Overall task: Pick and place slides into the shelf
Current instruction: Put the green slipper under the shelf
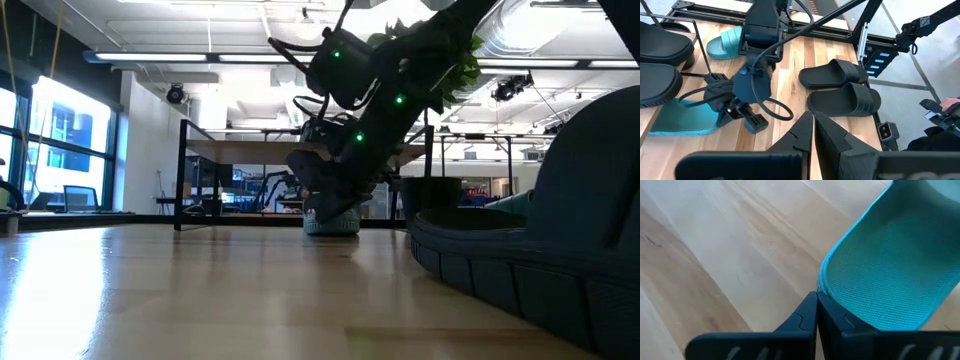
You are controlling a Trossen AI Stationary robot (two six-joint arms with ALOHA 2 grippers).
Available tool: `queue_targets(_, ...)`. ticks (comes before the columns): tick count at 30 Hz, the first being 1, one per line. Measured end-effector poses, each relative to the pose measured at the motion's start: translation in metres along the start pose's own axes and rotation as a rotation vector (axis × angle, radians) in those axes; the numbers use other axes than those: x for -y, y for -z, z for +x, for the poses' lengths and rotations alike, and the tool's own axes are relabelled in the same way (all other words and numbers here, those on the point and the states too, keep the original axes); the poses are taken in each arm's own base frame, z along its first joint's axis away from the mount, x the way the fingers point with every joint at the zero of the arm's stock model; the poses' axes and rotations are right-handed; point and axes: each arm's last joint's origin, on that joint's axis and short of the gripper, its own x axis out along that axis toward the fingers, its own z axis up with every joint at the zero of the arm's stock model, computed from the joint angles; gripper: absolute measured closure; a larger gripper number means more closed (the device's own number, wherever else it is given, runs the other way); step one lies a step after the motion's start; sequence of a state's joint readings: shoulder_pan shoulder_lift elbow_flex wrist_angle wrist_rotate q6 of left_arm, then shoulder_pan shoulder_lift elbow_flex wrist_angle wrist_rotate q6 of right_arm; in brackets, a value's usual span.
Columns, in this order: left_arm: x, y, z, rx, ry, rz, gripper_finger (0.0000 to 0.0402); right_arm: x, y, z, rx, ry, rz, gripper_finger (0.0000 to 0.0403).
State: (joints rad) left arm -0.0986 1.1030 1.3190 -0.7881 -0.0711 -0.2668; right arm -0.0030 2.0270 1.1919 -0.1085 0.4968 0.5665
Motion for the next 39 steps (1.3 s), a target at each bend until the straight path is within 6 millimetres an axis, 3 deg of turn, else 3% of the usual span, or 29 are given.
queue_targets(15,0.0,0.0,0.0,0.0,0.0,0.0,0.0394,-0.007,-0.001,-0.002,0.008,-0.077,-0.04,0.0403)
queue_targets(18,0.0,0.0,0.0,0.0,0.0,0.0,0.0394,-0.013,-0.004,-0.009,0.023,-0.149,-0.074,0.0403)
queue_targets(21,0.0,0.0,0.0,0.0,0.0,0.0,0.0394,-0.022,-0.011,-0.027,0.029,-0.288,-0.099,0.0403)
queue_targets(25,0.0,0.0,0.0,0.0,0.0,0.0,0.0394,-0.026,-0.031,-0.069,0.038,-0.514,-0.111,0.0403)
queue_targets(30,0.0,0.0,0.0,0.001,0.0,0.0,0.0394,-0.011,-0.067,-0.148,0.159,-0.765,-0.108,0.0403)
queue_targets(35,0.0,0.0,0.0,0.001,0.0,0.0,0.0394,0.036,-0.095,-0.241,0.362,-0.891,-0.096,0.0403)
queue_targets(39,0.0,0.0,0.0,0.002,0.0,0.0,0.0394,0.081,-0.097,-0.305,0.452,-0.97,0.013,0.0403)
